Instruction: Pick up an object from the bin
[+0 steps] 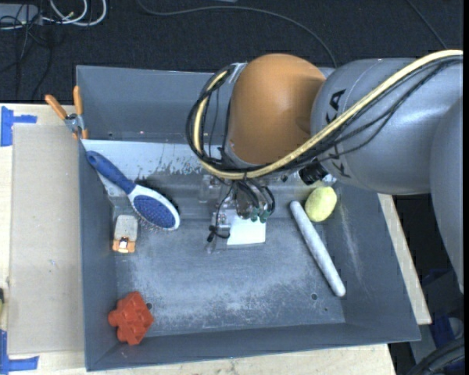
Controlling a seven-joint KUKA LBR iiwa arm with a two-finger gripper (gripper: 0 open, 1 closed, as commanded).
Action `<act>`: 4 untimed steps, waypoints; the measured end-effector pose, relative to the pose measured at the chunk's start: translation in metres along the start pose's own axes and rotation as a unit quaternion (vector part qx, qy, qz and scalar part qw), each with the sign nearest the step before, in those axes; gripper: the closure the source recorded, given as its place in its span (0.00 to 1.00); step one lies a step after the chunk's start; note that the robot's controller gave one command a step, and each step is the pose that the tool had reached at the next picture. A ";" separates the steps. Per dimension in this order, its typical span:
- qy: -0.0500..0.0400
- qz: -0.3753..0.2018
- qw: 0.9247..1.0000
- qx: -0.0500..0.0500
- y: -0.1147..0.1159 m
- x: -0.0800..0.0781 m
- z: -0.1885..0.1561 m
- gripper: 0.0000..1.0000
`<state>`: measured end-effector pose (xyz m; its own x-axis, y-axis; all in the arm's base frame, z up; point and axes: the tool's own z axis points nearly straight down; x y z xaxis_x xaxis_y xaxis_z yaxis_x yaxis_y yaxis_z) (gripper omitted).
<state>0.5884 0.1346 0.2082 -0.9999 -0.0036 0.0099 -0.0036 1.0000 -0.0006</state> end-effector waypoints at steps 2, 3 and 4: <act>-0.003 0.046 0.999 -0.001 0.028 -0.020 0.074 0.00; -0.002 0.001 1.000 0.000 0.051 -0.027 0.072 0.00; -0.003 0.123 0.992 -0.001 0.056 -0.030 0.073 0.00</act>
Offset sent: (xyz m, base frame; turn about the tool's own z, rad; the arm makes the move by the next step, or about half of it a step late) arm 0.0309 0.0494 -0.1382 0.1597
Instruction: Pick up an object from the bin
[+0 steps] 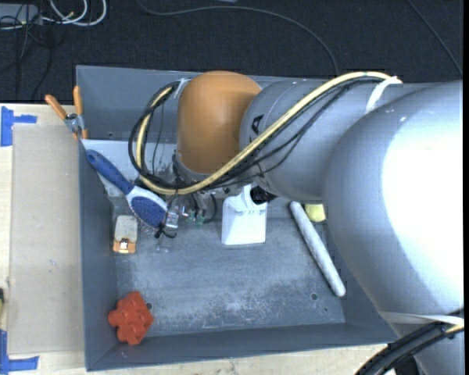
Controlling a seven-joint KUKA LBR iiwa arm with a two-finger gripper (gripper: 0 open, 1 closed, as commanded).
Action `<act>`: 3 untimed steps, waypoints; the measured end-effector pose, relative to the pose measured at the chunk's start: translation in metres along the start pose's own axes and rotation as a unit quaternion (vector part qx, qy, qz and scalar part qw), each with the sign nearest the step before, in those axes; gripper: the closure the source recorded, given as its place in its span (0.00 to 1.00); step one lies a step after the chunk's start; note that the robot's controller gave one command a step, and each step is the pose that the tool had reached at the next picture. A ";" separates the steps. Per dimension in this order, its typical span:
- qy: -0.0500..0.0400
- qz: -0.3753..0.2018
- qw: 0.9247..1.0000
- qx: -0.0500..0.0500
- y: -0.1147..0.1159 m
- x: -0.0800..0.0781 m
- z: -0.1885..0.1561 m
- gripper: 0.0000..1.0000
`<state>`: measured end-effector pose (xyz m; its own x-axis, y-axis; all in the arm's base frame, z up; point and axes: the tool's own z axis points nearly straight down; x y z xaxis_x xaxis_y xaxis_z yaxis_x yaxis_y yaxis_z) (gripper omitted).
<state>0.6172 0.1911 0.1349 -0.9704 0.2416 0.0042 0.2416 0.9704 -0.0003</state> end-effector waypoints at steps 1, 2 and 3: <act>0.003 0.063 0.998 0.004 0.002 0.002 0.069 0.00; 0.002 0.093 0.996 0.005 0.017 0.001 0.067 1.00; 0.002 0.093 0.996 0.005 0.017 0.001 0.067 1.00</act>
Offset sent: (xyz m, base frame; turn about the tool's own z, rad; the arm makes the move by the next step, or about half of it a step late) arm 0.0034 0.0212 -0.0649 0.1820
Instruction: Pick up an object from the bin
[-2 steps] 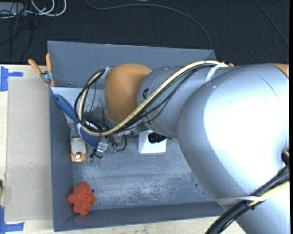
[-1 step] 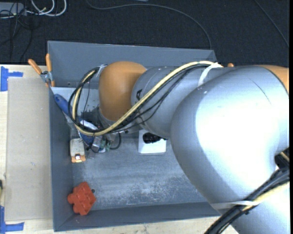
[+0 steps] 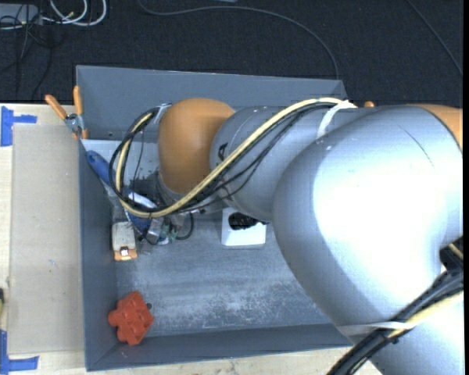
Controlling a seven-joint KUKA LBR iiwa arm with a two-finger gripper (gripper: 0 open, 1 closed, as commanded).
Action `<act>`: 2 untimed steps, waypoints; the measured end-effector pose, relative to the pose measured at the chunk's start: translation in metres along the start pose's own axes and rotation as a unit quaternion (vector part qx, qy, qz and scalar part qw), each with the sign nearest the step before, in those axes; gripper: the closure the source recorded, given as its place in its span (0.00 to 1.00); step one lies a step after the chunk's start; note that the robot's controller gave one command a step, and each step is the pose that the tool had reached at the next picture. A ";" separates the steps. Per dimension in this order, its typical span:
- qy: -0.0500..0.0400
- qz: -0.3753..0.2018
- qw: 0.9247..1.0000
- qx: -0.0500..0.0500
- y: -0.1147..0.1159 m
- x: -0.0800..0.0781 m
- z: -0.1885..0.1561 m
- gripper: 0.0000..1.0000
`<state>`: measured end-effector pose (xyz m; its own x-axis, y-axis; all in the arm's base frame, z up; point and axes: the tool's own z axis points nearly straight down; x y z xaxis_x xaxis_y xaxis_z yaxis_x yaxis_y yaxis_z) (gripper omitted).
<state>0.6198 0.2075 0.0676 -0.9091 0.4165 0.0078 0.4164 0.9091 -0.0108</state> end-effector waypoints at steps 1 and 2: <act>0.001 0.000 1.000 0.001 -0.001 0.001 -0.003 1.00; 0.002 0.001 1.000 0.001 -0.001 0.000 -0.014 1.00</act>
Offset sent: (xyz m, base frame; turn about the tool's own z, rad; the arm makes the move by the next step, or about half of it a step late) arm 0.0000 -0.0001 0.0285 0.0000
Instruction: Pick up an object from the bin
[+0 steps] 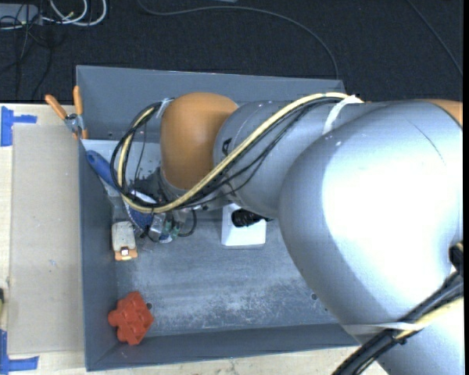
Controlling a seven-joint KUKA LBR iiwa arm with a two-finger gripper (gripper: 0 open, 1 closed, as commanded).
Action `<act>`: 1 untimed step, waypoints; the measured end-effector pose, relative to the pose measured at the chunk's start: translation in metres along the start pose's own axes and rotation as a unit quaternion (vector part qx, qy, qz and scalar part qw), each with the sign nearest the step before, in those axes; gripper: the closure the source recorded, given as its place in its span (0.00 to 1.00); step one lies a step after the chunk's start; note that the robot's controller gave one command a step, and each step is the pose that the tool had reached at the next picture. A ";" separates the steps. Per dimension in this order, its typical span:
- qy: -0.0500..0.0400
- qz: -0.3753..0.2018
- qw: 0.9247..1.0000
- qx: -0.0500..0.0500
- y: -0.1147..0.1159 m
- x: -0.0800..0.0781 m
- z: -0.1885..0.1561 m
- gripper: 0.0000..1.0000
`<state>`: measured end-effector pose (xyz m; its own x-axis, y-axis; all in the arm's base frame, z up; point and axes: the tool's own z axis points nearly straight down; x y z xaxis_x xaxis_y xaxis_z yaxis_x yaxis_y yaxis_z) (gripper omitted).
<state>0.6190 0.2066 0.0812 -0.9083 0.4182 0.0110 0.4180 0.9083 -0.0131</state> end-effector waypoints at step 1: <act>-0.001 0.000 1.000 0.000 0.000 -0.001 -0.006 1.00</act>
Offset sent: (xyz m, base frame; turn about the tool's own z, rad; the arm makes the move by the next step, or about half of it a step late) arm -0.0002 0.0000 0.0264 0.0000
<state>0.6196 0.2061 0.0869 -0.9084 0.4180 0.0092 0.4179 0.9084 -0.0134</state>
